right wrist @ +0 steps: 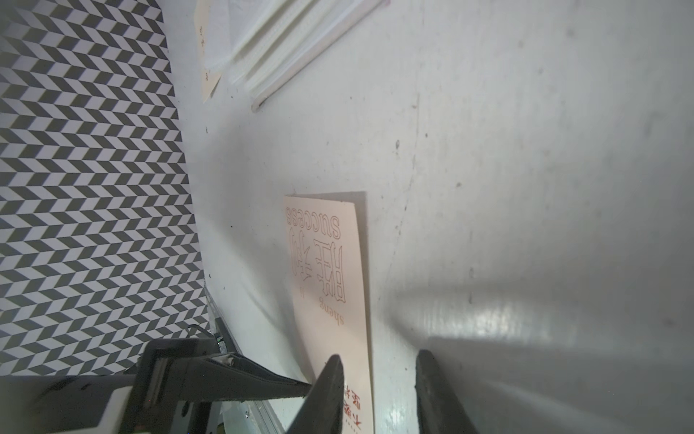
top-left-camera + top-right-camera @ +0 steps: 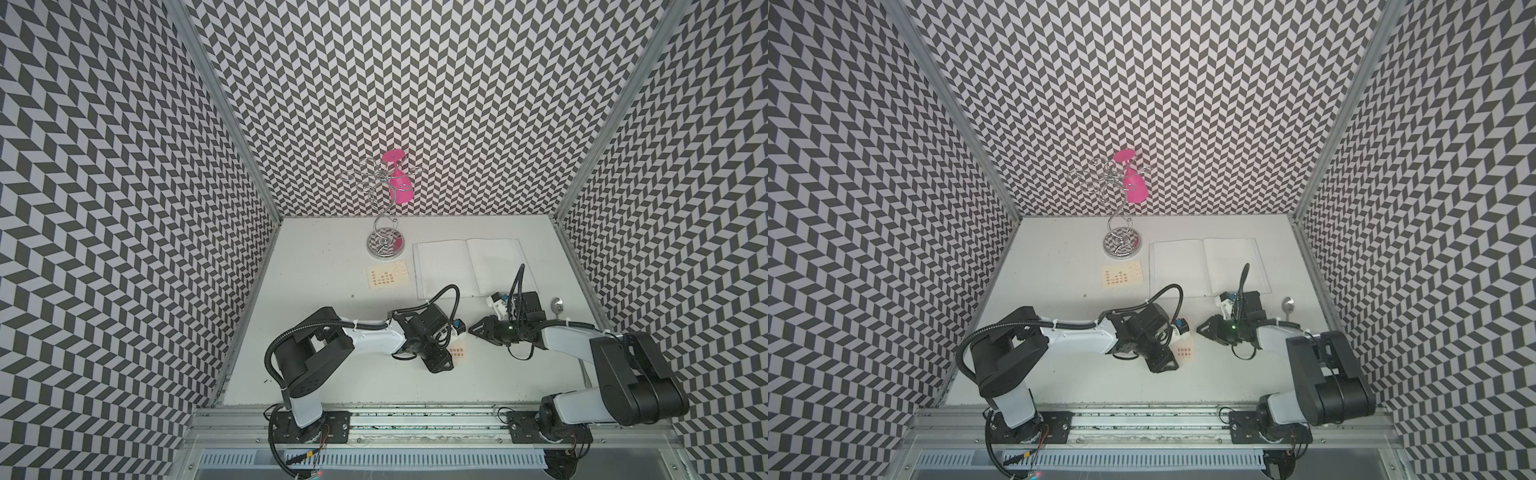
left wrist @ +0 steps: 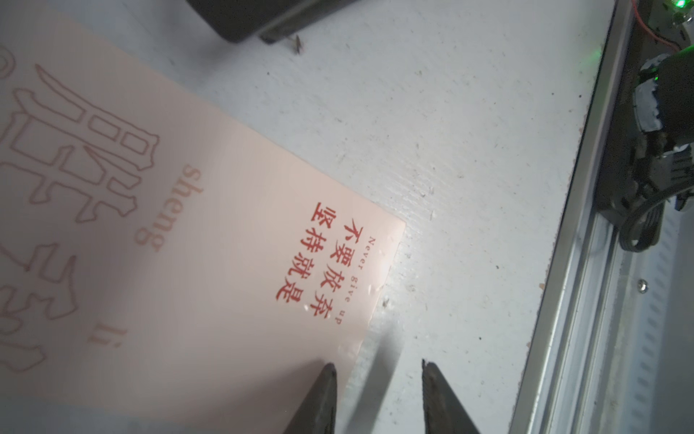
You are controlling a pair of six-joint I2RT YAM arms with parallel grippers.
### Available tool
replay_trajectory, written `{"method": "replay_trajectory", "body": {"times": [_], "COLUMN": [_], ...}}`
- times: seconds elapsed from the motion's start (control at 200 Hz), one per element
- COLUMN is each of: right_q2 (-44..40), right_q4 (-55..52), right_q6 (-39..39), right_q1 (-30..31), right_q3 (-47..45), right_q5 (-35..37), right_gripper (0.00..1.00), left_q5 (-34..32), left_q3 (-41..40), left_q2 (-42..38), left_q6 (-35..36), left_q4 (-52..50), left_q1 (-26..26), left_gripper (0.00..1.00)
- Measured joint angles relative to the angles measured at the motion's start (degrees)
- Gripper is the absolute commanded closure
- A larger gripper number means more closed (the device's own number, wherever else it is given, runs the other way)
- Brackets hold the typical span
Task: Place the photos into the photo albums
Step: Adjust the photo at the center of the board.
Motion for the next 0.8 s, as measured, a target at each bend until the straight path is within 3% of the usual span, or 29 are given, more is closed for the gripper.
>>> {"method": "replay_trajectory", "body": {"times": [0.446,0.616,0.801], "right_q2": [8.5,7.9,0.8], "right_q4": [3.4,1.5,-2.8], "right_q6": [-0.2,-1.0,-1.0], "right_q1": [0.9,1.6,1.6], "right_q3": [8.2,8.2,3.4], "right_q5": [1.2,2.3,4.5], "right_gripper": [0.66,0.66,0.65], "left_q5": [-2.0,-1.8,-0.5], "left_q3": [-5.0,-7.8,-8.4], "left_q2": [-6.3,-9.6,-11.5], "left_q6": [-2.7,-4.3,-5.5], "left_q4": [-4.3,-4.2,-3.1], "left_q1": [9.4,9.3,7.1], "left_gripper": [0.60,0.59,0.59]}}
